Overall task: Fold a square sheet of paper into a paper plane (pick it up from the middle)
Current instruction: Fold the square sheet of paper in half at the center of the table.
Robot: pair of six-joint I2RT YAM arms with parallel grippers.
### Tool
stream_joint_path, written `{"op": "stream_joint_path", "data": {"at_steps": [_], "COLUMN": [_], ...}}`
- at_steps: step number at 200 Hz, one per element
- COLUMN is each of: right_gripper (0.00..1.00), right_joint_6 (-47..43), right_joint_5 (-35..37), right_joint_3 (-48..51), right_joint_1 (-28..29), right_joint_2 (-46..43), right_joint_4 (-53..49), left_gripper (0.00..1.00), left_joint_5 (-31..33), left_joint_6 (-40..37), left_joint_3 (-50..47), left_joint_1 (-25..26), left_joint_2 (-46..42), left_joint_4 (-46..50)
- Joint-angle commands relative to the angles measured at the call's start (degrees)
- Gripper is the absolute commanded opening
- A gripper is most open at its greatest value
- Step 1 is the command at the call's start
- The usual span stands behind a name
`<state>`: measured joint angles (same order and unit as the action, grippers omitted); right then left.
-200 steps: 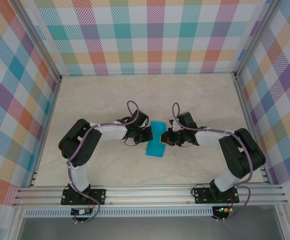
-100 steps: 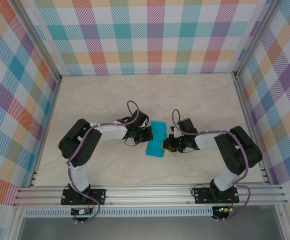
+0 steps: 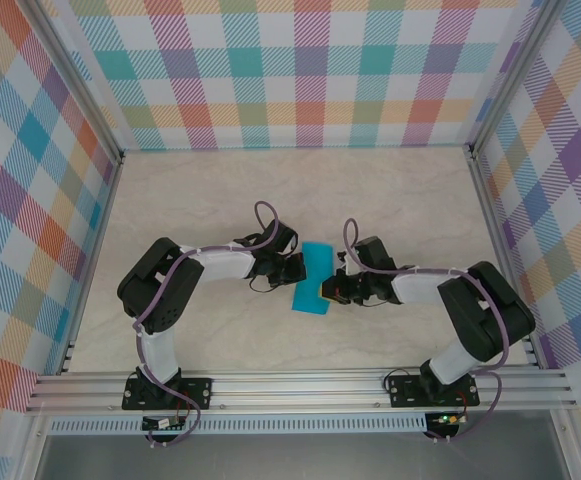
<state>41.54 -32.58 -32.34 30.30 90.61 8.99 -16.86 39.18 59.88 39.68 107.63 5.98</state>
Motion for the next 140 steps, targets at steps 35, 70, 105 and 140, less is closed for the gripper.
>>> {"op": "stream_joint_path", "data": {"at_steps": [35,70,105,140], "right_gripper": [0.0,0.0,0.03,0.03], "right_joint_6": [-0.1,0.6,1.8,2.4], "right_joint_5": [1.5,0.3,-0.6,-0.8], "right_joint_3": [2.2,1.8,4.0,6.5], "right_joint_1": [1.4,1.5,1.4,2.0], "right_joint_2": [4.1,-0.6,-4.3,-1.8], "right_joint_4": [0.8,0.0,1.3,4.0], "left_gripper": [0.0,0.0,0.0,0.0], "left_joint_5": [2.6,2.8,2.6,2.5], "left_joint_6": [-1.3,-1.5,-1.5,-1.5], "left_joint_3": [-0.8,-0.7,-0.8,-0.7], "left_joint_1": [0.8,0.8,0.8,0.8], "left_joint_2": [1.4,1.2,1.3,1.3], "left_joint_4": [5.4,5.7,5.6,5.6]}}
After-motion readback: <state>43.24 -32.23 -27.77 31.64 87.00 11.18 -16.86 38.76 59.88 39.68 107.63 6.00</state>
